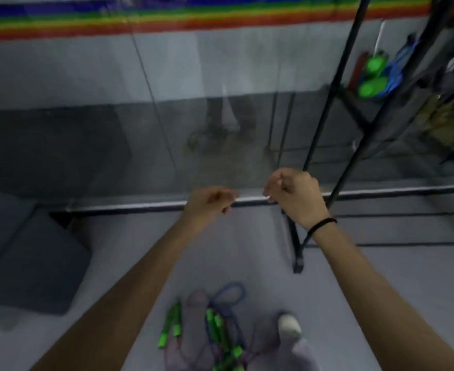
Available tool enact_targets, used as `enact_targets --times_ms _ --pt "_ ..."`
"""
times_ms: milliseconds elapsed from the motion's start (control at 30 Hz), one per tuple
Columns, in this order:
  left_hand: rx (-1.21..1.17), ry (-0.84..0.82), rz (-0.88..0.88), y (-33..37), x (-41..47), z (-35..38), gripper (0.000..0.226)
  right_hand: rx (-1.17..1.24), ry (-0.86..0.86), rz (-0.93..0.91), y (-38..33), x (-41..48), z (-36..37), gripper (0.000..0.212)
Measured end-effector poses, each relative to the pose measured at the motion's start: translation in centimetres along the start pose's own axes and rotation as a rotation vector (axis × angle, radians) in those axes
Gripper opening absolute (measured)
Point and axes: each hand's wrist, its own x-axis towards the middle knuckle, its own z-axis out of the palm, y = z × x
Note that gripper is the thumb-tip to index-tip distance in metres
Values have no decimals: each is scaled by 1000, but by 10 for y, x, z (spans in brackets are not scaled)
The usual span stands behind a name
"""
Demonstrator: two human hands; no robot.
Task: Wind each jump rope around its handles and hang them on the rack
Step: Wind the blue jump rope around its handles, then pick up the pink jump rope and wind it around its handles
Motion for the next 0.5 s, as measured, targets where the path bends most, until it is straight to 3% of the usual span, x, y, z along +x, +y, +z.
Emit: enact_targets --times_ms 100,233,367,500 --pt "-51 17 -108 -52 -63 -22 15 98 -223 123 14 -41 54 34" --pt "-36 60 -245 -127 -117 -31 24 80 -485 248 57 -81 122 19" --pt "-43 98 -352 -231 -141 -10 27 21 -615 336 150 -111 203 12" --pt "-74 139 -346 -363 -146 32 25 -45 -693 313 272 -139 300 19"
